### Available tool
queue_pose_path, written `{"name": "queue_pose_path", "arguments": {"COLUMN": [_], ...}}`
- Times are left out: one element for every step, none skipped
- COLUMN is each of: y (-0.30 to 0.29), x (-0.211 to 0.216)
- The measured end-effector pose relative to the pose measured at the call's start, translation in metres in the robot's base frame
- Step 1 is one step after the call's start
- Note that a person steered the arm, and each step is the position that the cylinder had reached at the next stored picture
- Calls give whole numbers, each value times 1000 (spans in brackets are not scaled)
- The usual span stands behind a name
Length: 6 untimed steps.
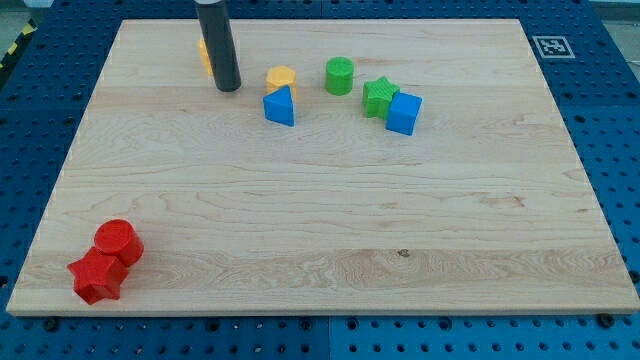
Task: Move your arm towards yellow heart
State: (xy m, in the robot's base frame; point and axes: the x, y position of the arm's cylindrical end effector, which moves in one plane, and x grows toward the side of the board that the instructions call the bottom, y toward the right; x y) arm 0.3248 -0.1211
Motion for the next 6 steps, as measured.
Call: {"name": "queue_pose_path", "arguments": {"y": [22,49,47,3,-48,-76], "x": [0,0,0,0,-4,-38]}}
